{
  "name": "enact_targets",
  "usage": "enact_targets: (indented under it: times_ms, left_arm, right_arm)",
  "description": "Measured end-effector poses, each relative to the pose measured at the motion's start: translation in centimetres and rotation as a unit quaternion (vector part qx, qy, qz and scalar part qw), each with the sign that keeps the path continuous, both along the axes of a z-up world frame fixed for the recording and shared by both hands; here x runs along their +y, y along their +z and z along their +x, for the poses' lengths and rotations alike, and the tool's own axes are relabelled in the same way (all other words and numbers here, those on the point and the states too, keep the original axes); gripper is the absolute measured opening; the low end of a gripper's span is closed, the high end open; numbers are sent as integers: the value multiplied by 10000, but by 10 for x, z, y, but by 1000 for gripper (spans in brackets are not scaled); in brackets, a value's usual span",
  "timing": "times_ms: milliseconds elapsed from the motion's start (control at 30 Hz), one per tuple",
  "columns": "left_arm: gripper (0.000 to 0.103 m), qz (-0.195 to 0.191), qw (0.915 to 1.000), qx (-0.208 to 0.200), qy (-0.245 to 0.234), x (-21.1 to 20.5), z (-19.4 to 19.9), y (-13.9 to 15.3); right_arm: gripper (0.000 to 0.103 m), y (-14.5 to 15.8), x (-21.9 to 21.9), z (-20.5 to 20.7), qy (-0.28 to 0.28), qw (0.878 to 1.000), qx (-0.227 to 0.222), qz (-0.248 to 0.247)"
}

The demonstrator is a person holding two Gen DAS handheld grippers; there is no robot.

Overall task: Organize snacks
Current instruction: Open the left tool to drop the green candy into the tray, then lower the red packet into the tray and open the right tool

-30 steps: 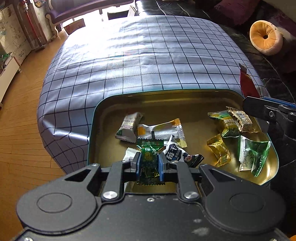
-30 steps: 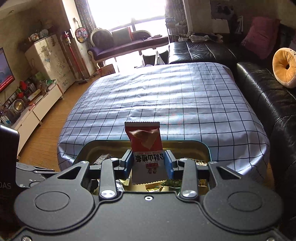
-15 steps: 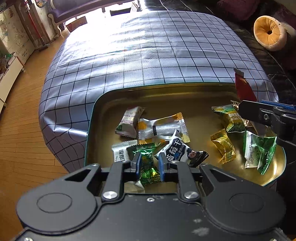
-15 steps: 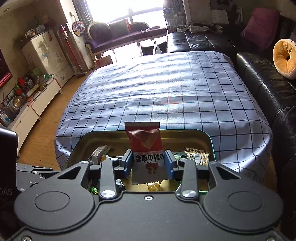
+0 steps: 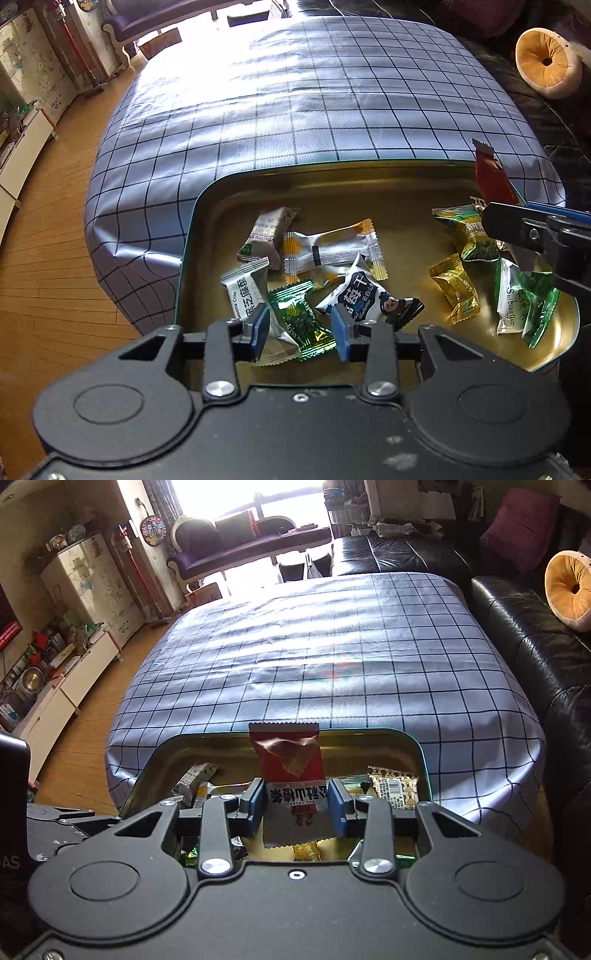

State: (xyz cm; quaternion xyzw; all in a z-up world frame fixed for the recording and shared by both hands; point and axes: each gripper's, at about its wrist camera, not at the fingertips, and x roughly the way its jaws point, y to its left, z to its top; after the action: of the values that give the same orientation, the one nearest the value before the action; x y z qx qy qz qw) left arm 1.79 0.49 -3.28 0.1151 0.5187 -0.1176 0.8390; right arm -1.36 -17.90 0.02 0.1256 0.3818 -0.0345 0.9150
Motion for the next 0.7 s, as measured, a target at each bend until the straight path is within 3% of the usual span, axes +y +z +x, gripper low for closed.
enact_targets:
  times_ms: [233, 700]
  left_arm:
    - [46, 136, 9998, 74, 130, 2, 0, -2]
    - [48, 116, 9997, 158, 166, 5, 3, -5]
  right_arm:
    - [46, -6, 1, 7, -24, 9998, 206, -9]
    - [46, -15, 8, 20, 32, 9989, 455, -140]
